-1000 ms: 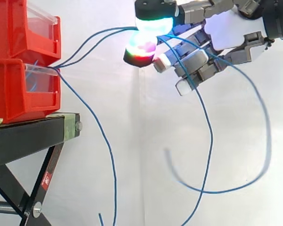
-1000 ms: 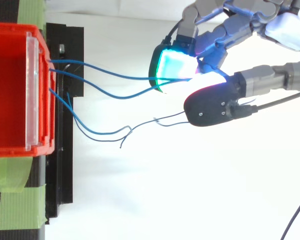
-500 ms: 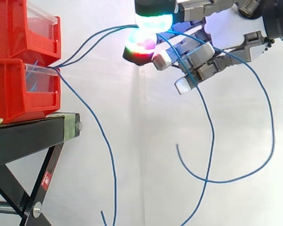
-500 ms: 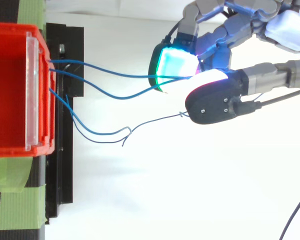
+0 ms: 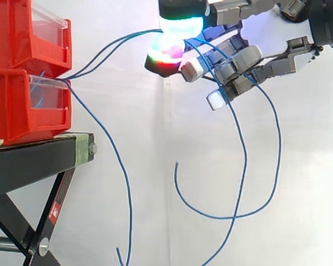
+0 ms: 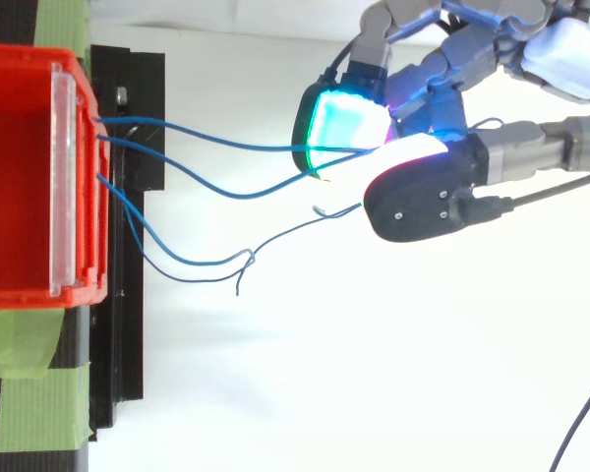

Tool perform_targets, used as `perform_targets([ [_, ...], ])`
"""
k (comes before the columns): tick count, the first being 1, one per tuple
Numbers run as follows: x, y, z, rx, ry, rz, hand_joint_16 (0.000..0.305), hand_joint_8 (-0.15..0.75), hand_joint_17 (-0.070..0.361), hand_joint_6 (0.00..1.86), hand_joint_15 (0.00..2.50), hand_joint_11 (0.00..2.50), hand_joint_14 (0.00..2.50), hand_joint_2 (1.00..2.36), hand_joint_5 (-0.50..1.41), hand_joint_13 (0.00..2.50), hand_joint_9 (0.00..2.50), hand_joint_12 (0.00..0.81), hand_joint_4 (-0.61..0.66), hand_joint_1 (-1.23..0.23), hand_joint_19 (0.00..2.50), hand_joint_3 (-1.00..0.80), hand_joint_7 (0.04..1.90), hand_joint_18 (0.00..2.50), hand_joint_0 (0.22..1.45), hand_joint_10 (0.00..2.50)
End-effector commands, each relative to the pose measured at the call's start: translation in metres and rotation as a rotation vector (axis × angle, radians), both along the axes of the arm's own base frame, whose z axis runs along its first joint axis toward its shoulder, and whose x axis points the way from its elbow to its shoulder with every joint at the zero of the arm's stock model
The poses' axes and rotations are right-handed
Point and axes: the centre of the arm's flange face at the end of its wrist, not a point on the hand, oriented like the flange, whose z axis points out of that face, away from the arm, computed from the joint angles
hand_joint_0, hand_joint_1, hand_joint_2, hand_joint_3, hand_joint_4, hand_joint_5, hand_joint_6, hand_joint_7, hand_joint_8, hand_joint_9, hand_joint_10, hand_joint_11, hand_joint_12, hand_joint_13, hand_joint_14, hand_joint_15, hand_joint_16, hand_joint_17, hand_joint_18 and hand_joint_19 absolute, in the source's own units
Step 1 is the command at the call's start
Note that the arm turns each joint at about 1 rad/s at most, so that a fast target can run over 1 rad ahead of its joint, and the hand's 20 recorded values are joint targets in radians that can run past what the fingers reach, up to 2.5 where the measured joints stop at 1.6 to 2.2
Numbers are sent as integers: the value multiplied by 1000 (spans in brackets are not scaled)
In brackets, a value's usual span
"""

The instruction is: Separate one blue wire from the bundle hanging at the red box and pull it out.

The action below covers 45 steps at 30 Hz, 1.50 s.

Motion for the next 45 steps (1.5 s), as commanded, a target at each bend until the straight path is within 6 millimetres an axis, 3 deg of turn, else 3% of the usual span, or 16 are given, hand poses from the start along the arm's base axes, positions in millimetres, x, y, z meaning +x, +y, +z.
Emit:
perform_targets([
  [1,0,0,0,0,0,0,47,339,107,947,1282,1421,1298,1010,-221,981,921,390,91,-783,767,-373,894,883,678,5],
  [5,0,0,0,0,0,0,48,329,107,946,1313,1436,1289,1010,-220,979,923,395,54,-801,748,-376,892,884,698,4],
  [14,0,0,0,-1,1,0,47,325,106,941,1374,1429,1201,1007,-216,966,900,398,98,-874,731,-423,862,869,713,9],
  [30,0,0,0,2,0,0,47,336,105,937,1342,1409,1221,1003,-209,954,919,399,102,-672,761,-468,862,856,640,6],
  [40,0,0,0,1,1,0,48,334,109,933,1374,1428,1170,1003,-217,921,889,407,122,-820,758,-474,886,825,610,7],
  [45,0,0,0,1,3,0,49,340,111,933,1359,1434,1166,1000,-219,921,881,411,132,-812,762,-500,880,824,574,7],
])
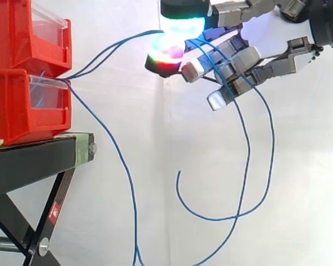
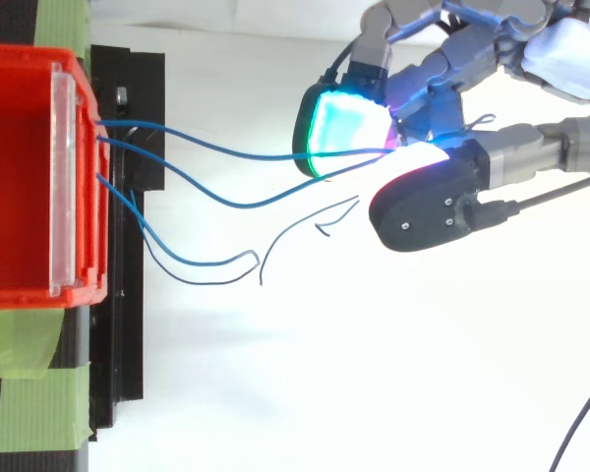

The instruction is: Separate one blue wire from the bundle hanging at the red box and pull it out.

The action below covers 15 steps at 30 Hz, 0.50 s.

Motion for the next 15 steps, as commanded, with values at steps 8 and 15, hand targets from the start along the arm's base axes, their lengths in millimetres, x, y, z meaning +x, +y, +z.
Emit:
perform_targets([
  [8,0,0,0,0,1,0,53,353,119,930,1305,1428,1232,1000,-220,917,878,433,156,-781,741,-500,854,835,514,8],
  [15,0,0,0,0,1,0,55,372,125,928,1252,1415,1272,1000,-217,913,889,452,164,-677,736,-500,823,846,479,3],
])
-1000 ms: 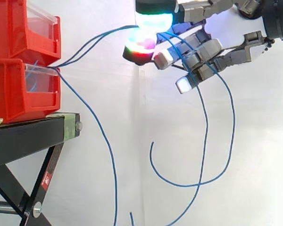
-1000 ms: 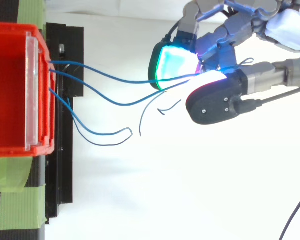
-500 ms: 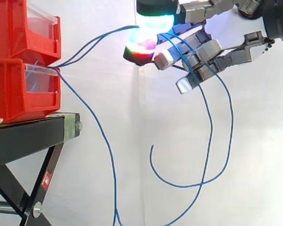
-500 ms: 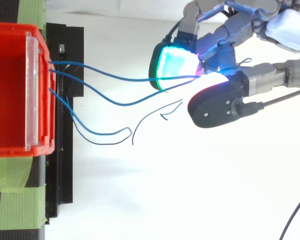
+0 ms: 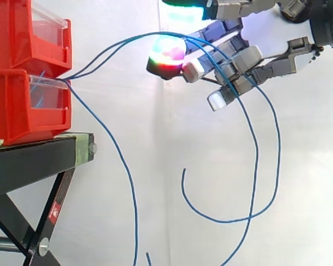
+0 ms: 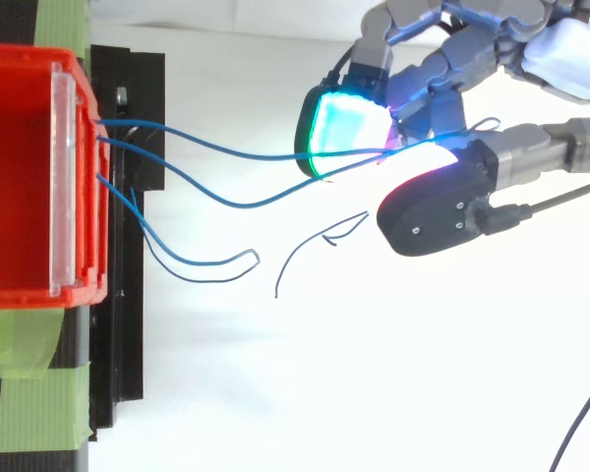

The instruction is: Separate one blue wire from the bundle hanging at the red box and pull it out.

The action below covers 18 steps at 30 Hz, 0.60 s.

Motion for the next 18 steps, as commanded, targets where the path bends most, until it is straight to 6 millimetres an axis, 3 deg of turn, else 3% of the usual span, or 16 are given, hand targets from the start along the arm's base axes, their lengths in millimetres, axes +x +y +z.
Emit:
perform_targets([
  [1,0,0,0,0,0,0,55,371,124,927,1240,1400,1270,1000,-216,913,892,446,165,-651,739,-500,820,845,482,4],
  [9,0,0,0,0,0,0,49,342,110,917,1333,1397,1136,1000,-205,921,918,405,138,-559,757,-500,859,811,568,8],
  [18,0,0,0,0,0,0,48,332,107,917,1380,1395,1082,1002,-199,932,926,407,129,-717,750,-474,864,813,631,7],
])
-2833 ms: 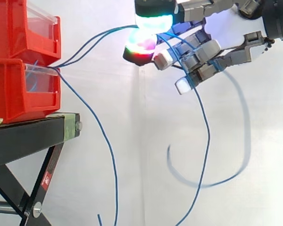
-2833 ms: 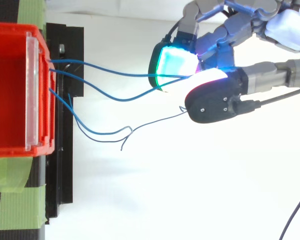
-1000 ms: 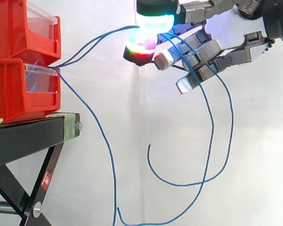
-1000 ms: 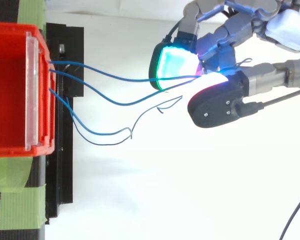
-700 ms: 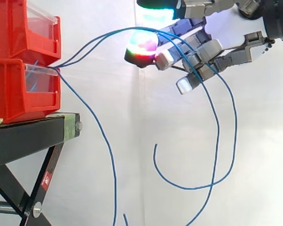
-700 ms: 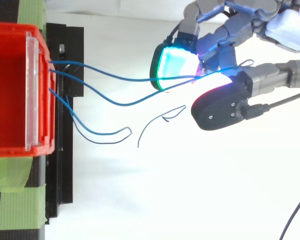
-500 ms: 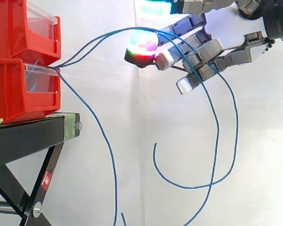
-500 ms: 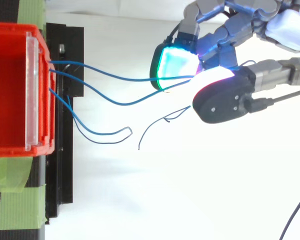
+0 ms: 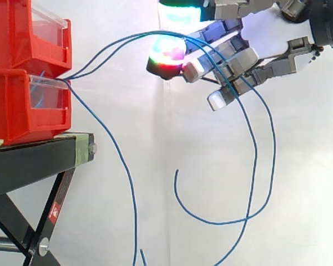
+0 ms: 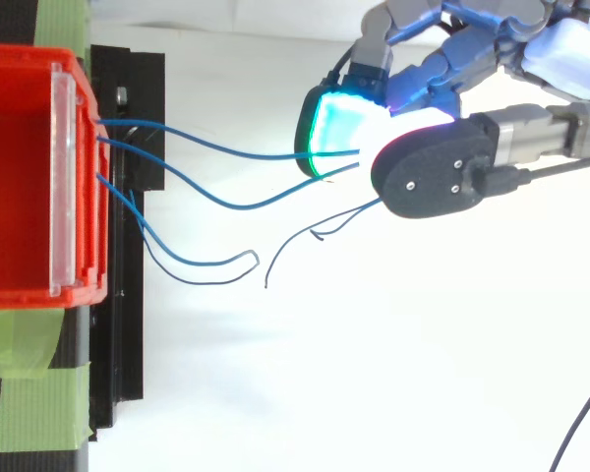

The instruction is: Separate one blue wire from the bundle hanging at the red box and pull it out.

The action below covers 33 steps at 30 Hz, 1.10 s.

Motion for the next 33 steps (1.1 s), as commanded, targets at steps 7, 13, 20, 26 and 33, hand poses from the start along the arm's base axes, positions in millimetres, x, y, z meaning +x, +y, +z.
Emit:
perform_targets([
  [7,0,0,0,0,0,0,48,331,108,916,1407,1412,1050,1000,-200,925,919,407,122,-781,750,-494,879,808,609,7],
  [13,0,0,0,0,0,0,50,343,113,909,1392,1410,1003,1000,-200,914,919,420,126,-743,756,-500,876,803,556,8],
  [20,0,0,0,0,0,0,54,367,122,893,1394,1380,683,1000,-199,934,922,450,153,-681,751,-500,848,812,495,7],
  [26,0,0,0,0,0,0,53,362,120,883,1412,1368,605,1000,-191,951,954,443,147,-613,754,-500,869,804,508,8],
  [33,0,0,1,0,-1,0,50,347,113,880,1492,1355,482,1002,-186,957,948,413,130,-699,762,-471,894,788,574,11],
])
